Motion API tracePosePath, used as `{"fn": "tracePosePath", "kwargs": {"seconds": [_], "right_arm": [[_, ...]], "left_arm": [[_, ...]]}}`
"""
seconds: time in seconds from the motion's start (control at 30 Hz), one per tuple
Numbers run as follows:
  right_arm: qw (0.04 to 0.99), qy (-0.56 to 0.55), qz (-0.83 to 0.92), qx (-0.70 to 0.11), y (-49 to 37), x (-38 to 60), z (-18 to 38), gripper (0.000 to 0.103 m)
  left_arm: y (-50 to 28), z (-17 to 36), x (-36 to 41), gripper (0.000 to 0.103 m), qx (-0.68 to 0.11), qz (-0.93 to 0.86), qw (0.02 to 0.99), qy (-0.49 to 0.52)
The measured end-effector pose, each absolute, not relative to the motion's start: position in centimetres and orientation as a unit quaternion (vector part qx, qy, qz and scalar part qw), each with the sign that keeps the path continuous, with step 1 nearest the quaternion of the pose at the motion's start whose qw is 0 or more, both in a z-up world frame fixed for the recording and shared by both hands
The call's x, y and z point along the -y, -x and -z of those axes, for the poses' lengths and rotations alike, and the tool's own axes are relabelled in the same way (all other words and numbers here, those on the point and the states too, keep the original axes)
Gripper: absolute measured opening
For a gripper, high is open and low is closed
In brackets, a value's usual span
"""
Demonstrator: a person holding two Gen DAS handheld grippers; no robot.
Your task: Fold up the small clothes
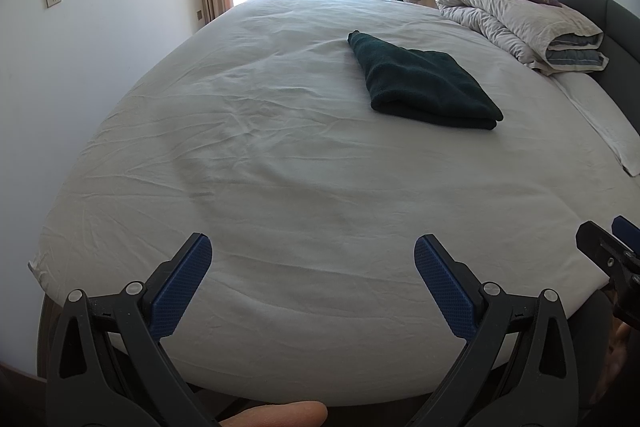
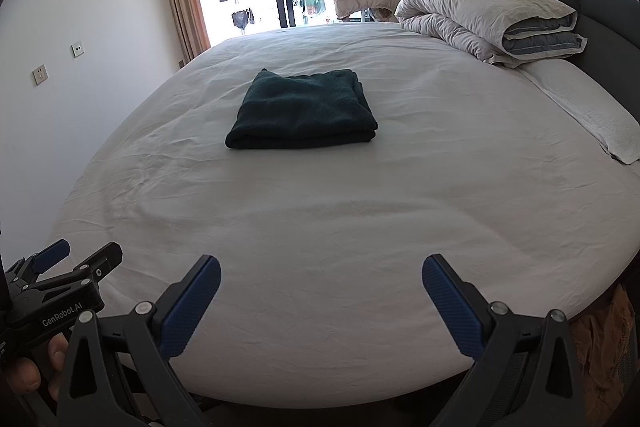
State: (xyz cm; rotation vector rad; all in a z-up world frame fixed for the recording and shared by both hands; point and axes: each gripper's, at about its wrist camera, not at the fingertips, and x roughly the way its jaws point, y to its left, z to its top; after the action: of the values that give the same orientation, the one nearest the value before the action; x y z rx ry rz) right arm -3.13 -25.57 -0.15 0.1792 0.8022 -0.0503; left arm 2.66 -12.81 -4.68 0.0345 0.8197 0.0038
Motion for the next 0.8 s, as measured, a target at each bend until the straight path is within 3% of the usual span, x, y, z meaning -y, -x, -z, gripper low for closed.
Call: {"fn": "tracePosePath", "kwargs": {"seconds": [0.8], "right_arm": [[0.916, -0.086, 0.023, -0.392, 2.77, 25.57, 0.40, 0.103]], "left_arm": [[-2.67, 4.66, 12.66, 0.103, -0.399, -0.002, 0.917, -0.016]]}}
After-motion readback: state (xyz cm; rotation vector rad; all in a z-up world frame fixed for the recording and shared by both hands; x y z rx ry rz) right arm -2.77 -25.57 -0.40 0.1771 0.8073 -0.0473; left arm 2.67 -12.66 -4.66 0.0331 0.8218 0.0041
